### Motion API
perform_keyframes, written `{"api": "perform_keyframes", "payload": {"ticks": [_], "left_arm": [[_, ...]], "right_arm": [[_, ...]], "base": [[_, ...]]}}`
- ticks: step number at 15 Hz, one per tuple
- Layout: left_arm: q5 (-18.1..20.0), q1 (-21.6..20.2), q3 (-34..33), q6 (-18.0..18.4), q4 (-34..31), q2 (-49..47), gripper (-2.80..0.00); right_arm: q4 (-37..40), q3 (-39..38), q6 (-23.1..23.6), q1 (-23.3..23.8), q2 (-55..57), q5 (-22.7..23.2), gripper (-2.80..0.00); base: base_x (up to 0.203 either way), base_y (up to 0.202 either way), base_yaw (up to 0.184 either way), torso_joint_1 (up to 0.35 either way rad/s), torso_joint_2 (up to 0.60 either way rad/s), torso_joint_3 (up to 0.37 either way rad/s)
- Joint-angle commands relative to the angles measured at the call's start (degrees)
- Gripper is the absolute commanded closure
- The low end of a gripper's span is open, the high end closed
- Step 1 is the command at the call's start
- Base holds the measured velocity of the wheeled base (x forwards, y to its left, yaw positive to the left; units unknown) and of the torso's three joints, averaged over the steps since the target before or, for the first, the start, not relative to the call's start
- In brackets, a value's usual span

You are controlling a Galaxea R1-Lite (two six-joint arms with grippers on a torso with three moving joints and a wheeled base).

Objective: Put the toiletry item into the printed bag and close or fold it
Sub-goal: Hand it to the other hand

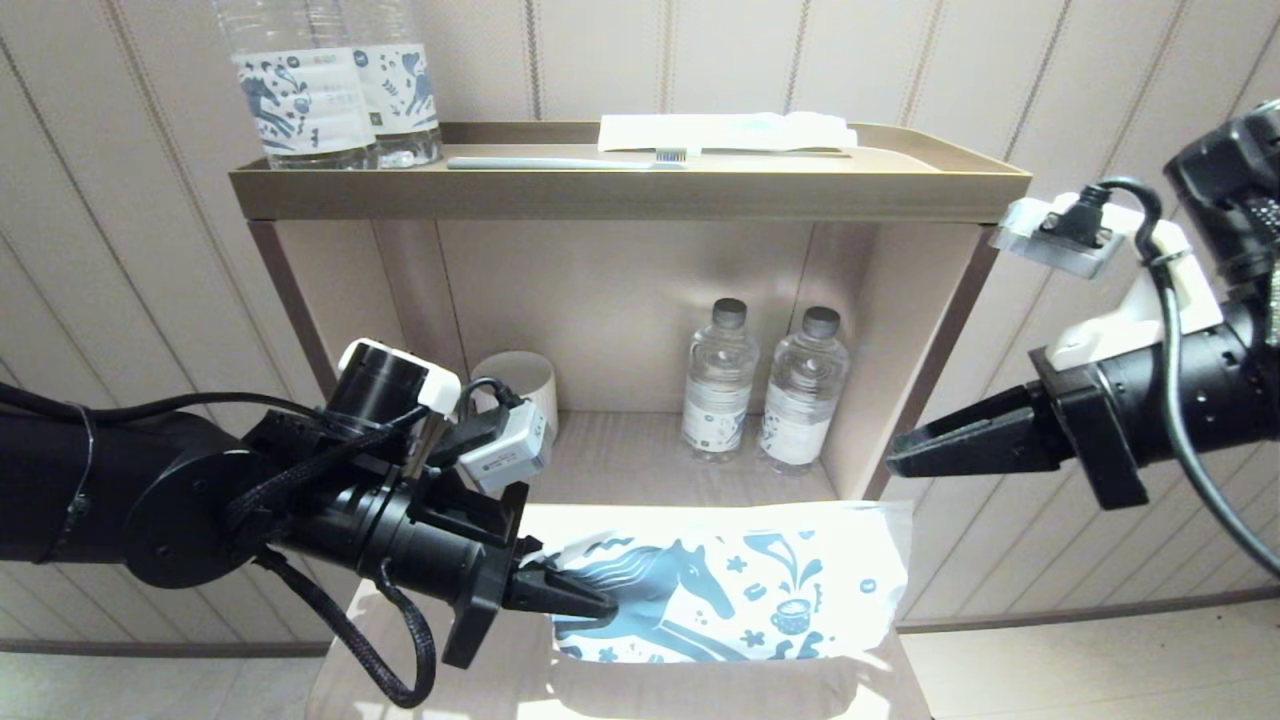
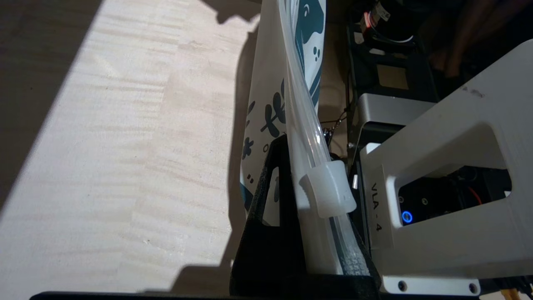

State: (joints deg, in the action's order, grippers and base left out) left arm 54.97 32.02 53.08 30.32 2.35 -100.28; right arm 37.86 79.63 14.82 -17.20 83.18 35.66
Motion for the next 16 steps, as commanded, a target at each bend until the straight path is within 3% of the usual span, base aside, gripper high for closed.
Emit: {"api": "perform_keyframes", "payload": {"ticks": [1, 3, 5, 7, 9, 12, 16], "left_arm": [[0.04, -0.03, 0.39, 0.18, -0.02, -0.49, 0.00], [-2.20, 0.29, 2.16, 0.26, -1.55, -0.79, 0.00], [-4.07, 0.61, 6.11, 2.53, -9.35, -0.77, 0.00], [-4.46, 0.67, 11.47, 9.12, -21.20, -1.63, 0.00], [-7.92, 1.89, 16.92, 13.38, -29.78, -3.57, 0.00], [-10.30, 3.58, 20.27, 14.67, -31.64, -6.09, 0.00], [-10.23, 4.98, 24.62, 14.35, -32.96, -9.32, 0.00]], "right_arm": [[1.81, 0.36, 1.66, 0.31, -0.38, 0.20, -2.80], [2.13, 0.27, 3.55, 0.24, -0.47, 0.20, -2.80], [2.13, -0.26, 4.78, 0.24, -0.30, 0.20, -2.80], [1.98, -0.35, 5.03, 0.06, -0.04, 0.20, -2.80], [1.76, -0.46, 6.22, -0.22, 0.51, 0.29, -2.80], [0.50, -0.21, 7.46, -3.37, 1.57, 1.03, -2.80], [-9.04, -2.01, 7.11, -12.41, 3.68, 1.82, -2.80]], "base": [[0.000, 0.000, 0.000, 0.000, 0.00, 0.000], [0.000, 0.000, 0.000, 0.000, 0.00, 0.000], [0.000, 0.000, 0.000, 0.000, 0.00, 0.000], [0.000, 0.000, 0.000, 0.000, 0.00, 0.000], [0.000, 0.000, 0.000, 0.000, 0.00, 0.000], [0.000, 0.000, 0.000, 0.000, 0.00, 0.000], [0.000, 0.000, 0.000, 0.000, 0.00, 0.000]]}}
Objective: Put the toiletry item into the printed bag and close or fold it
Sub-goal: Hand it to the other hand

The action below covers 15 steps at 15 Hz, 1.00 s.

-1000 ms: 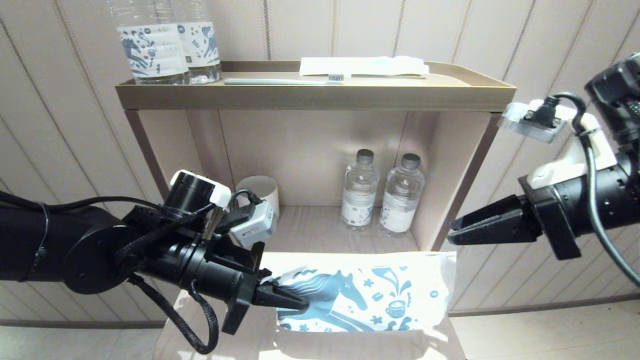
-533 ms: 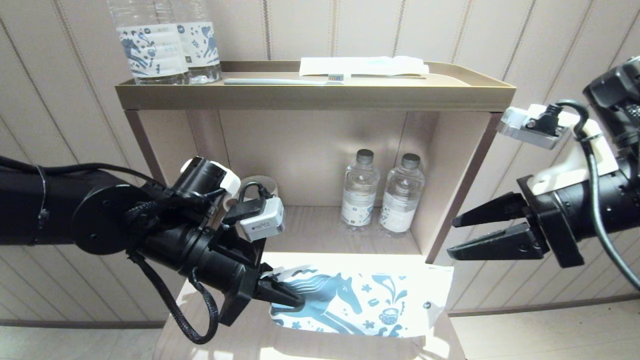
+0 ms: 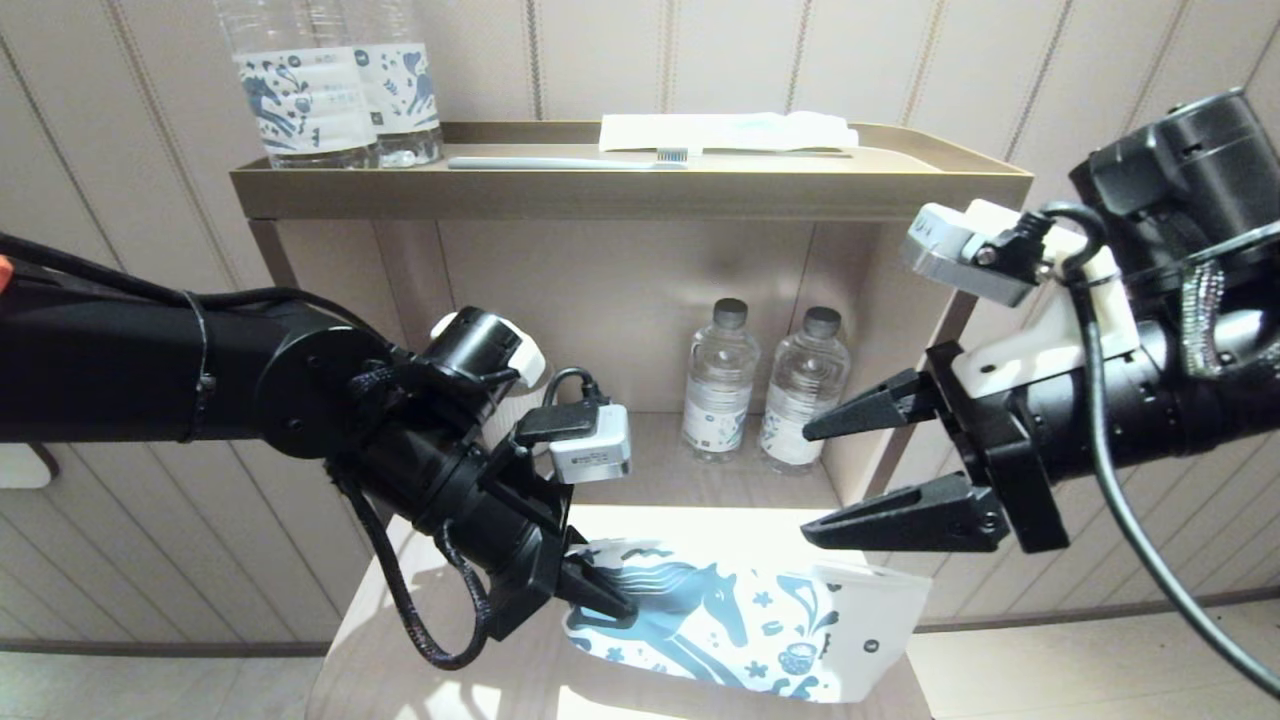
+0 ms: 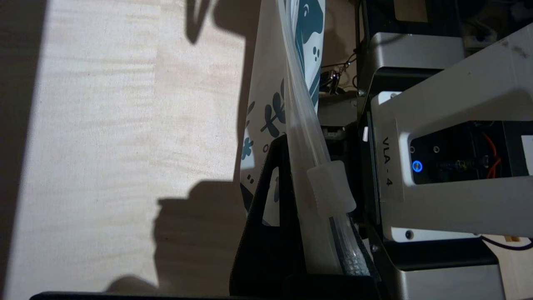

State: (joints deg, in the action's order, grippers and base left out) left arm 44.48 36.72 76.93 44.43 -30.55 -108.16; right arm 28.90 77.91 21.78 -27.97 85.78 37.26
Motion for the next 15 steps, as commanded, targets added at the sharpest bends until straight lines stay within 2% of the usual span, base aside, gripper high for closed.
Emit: {"api": "perform_keyframes", "payload": {"ticks": [1, 3, 7, 9, 11, 13, 15], "left_arm": [[0.25, 0.77, 2.41, 0.21, -1.22, -2.17, 0.00], [0.20, 1.71, 7.02, 0.14, -4.62, -4.31, 0.00], [0.08, 4.38, 15.27, -0.35, -12.16, -8.05, 0.00], [0.08, 5.64, 16.94, -0.66, -14.53, -8.30, 0.00], [0.16, 6.34, 17.12, -0.75, -14.55, -8.38, 0.00], [0.25, 6.35, 17.03, -0.93, -14.63, -8.47, 0.00], [0.34, 6.35, 16.94, -1.54, -14.72, -8.47, 0.00]], "right_arm": [[-1.76, -1.89, 0.00, -3.18, 1.31, 0.31, -2.80], [-5.61, -6.48, -0.08, -4.29, 0.87, 0.34, -2.80], [-21.59, -15.72, -1.62, -4.56, -0.77, 0.27, -2.80], [-26.17, -15.70, -6.31, -4.59, -0.61, 0.73, -2.80], [-31.86, -16.56, -12.75, -4.83, 0.35, 3.08, -2.80], [-37.19, -18.26, -15.46, -4.90, 1.25, 3.97, -2.80], [-39.42, -18.94, -16.48, -4.90, 2.74, 4.21, -2.80]], "base": [[0.000, 0.000, 0.000, 0.000, 0.00, 0.000], [0.000, 0.000, 0.000, 0.000, 0.00, 0.000], [0.000, 0.000, 0.000, 0.000, 0.00, 0.000], [0.000, 0.000, 0.000, 0.000, 0.00, 0.000], [0.000, 0.000, 0.000, 0.000, 0.00, 0.000], [0.000, 0.000, 0.000, 0.000, 0.00, 0.000], [0.000, 0.000, 0.000, 0.000, 0.00, 0.000]]}}
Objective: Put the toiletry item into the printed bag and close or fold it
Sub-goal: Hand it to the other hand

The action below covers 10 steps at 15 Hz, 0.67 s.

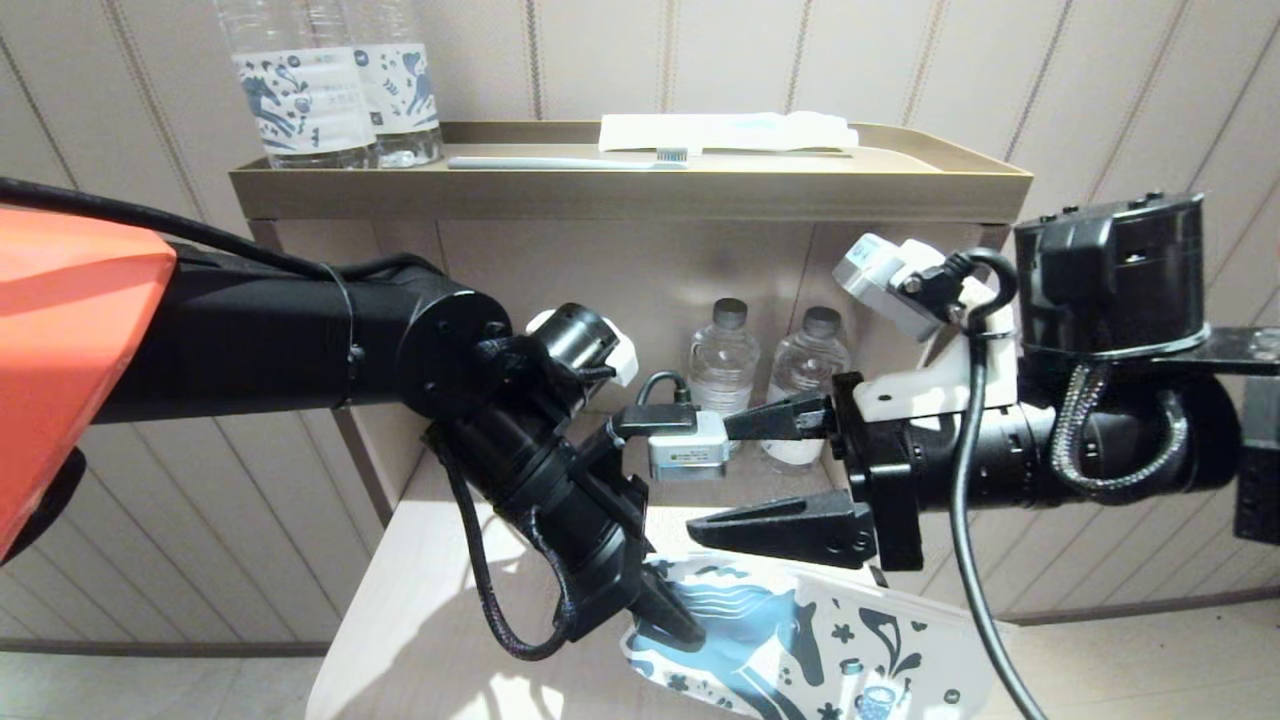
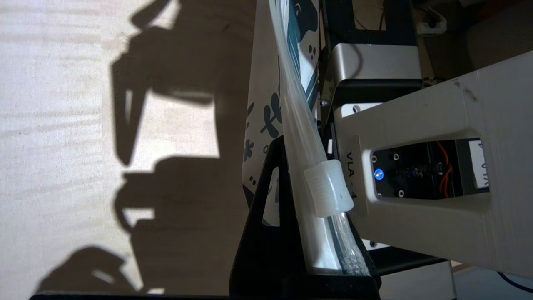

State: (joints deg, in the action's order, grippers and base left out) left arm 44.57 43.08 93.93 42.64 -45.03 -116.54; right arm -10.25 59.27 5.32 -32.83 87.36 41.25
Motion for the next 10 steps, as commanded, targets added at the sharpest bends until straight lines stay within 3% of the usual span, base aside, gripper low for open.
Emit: {"api": "perform_keyframes", "payload": {"ticks": [1, 3, 9, 10], "left_arm": [[0.26, -0.02, -0.06, 0.16, -0.23, 0.00, 0.00], [0.26, -0.06, -0.45, 0.07, -0.25, -0.04, 0.00], [1.29, -1.19, -0.85, -0.66, -0.06, 0.83, 0.00], [1.95, -1.45, -0.68, -0.81, 0.03, 0.88, 0.00]], "right_arm": [[-0.30, -0.56, -0.12, 0.05, 1.41, 0.41, -2.80], [-0.30, -0.85, -1.06, 0.37, 1.83, 2.64, -2.80], [-0.44, -4.71, -0.48, 4.54, -0.24, 17.42, -2.80], [-0.47, -5.25, -0.32, 4.69, -0.75, 17.88, -2.80]], "base": [[0.000, 0.000, 0.000, 0.000, 0.00, 0.000], [0.000, 0.000, 0.000, 0.000, 0.00, 0.000], [0.000, 0.000, 0.000, 0.000, 0.00, 0.000], [0.000, 0.000, 0.000, 0.000, 0.00, 0.000]]}}
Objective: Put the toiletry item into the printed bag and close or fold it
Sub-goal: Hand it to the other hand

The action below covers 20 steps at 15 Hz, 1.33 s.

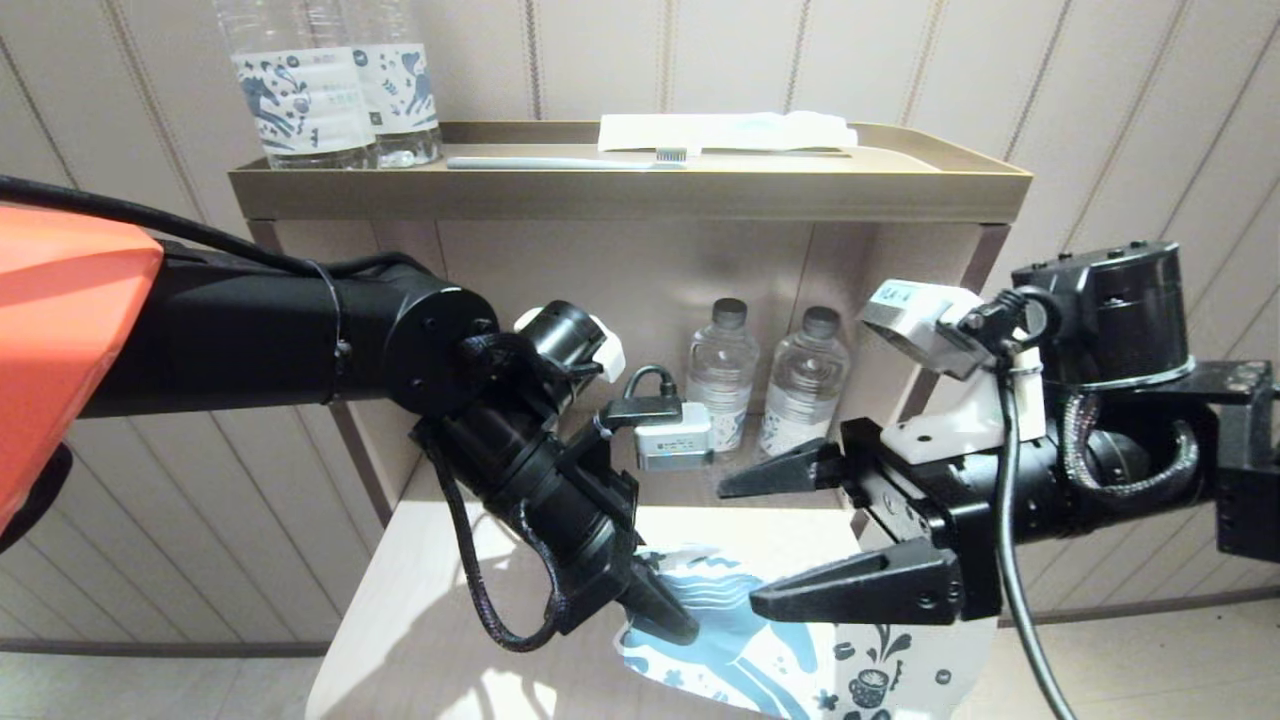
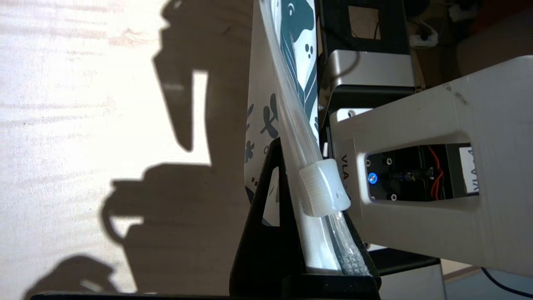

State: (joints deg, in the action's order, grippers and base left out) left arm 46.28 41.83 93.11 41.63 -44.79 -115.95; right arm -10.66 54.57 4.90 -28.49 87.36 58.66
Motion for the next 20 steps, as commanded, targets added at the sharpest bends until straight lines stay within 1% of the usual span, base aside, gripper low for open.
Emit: {"api": "perform_keyframes", "payload": {"ticks": [1, 4, 8, 10, 14, 18, 19, 20], "left_arm": [[0.38, -0.52, 0.32, 0.12, -0.13, 0.28, 0.00], [0.47, -0.88, 0.49, -0.50, 0.14, 0.28, 0.00], [0.39, -1.11, 0.76, -0.67, 0.14, 0.29, 0.00], [0.39, -1.05, 0.67, -1.32, 0.10, 0.55, 0.00], [0.39, -1.23, -0.03, -1.46, 0.23, 0.81, 0.00], [0.47, -2.01, -0.12, -2.25, 1.63, 0.55, 0.00], [0.47, -2.10, -0.21, -3.05, 2.34, 0.47, 0.00], [0.51, -2.07, -0.15, -4.74, 3.57, 0.30, 0.00]], "right_arm": [[-0.07, -0.91, 0.15, 0.43, -0.83, 0.58, -2.80], [-0.25, -1.06, 0.14, 0.36, 1.59, 0.58, -2.80], [-5.43, -1.63, -0.06, 1.39, 4.43, 0.74, -2.80], [-5.69, -1.66, -0.30, 1.42, 5.27, 0.85, -2.80], [-5.60, -1.64, -0.97, 0.98, 6.33, 0.67, -2.80], [-5.96, -0.81, -3.26, 0.72, 7.01, 0.33, -2.80], [-6.03, -0.25, -4.54, 0.72, 7.39, 0.26, -2.80], [-6.10, 0.67, -6.39, 0.72, 7.89, 0.18, -2.80]], "base": [[0.000, 0.000, 0.000, 0.000, 0.00, 0.000], [0.000, 0.000, 0.000, 0.000, 0.00, 0.000], [0.000, 0.000, 0.000, 0.000, 0.00, 0.000], [0.000, 0.000, 0.000, 0.000, 0.00, 0.000], [0.000, 0.000, 0.000, 0.000, 0.00, 0.000], [0.000, 0.000, 0.000, 0.000, 0.00, 0.000], [0.000, 0.000, 0.000, 0.000, 0.00, 0.000], [0.000, 0.000, 0.000, 0.000, 0.00, 0.000]]}}
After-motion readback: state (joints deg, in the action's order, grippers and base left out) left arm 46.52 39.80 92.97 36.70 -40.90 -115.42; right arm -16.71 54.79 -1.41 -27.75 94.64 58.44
